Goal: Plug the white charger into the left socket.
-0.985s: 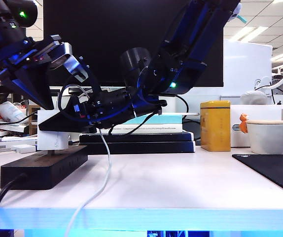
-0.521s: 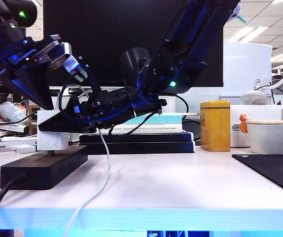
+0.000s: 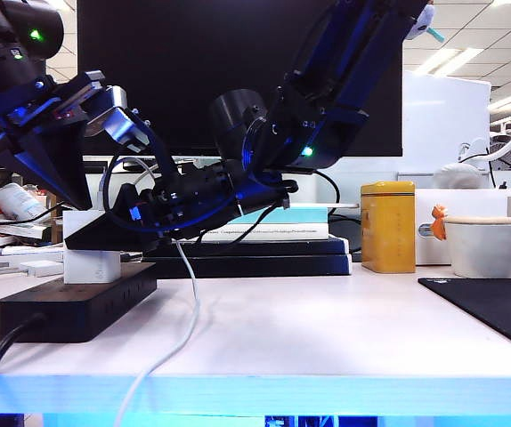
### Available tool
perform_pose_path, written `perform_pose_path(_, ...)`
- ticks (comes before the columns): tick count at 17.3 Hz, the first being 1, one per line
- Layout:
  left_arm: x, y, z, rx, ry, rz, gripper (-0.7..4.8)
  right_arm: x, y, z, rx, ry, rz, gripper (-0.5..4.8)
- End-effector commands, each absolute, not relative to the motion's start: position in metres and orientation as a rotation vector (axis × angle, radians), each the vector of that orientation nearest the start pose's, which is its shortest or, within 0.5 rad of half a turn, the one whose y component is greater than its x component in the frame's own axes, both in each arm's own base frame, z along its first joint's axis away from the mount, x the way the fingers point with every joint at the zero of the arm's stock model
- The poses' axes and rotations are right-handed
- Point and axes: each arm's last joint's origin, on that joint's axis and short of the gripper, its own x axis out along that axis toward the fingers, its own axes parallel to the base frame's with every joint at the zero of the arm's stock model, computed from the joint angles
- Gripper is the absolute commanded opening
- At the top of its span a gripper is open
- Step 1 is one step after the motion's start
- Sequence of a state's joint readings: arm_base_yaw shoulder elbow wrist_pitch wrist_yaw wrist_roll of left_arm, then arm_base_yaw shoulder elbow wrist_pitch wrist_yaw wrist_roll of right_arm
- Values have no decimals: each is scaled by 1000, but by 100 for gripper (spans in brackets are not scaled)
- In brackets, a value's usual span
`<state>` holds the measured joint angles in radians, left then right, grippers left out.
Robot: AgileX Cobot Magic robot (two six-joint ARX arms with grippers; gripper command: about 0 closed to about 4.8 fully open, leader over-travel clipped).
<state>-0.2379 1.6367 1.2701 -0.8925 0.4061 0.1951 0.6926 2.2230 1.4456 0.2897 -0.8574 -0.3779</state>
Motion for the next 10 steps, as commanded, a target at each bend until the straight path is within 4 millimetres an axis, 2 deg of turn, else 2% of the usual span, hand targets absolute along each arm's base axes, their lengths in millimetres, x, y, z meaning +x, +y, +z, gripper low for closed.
perform_pose_path(1,298,-88,234,54,1384,-648,-6,344,322,139,-224,359,1548,390)
perform_pose_path(6,306,-88,270,67,1297,-592,-6,353,302,182,-221,279,1487,389)
perform_pose_path(10,312,-89,298,63,1219,-559,-6,353,281,207,-209,348,1454,386)
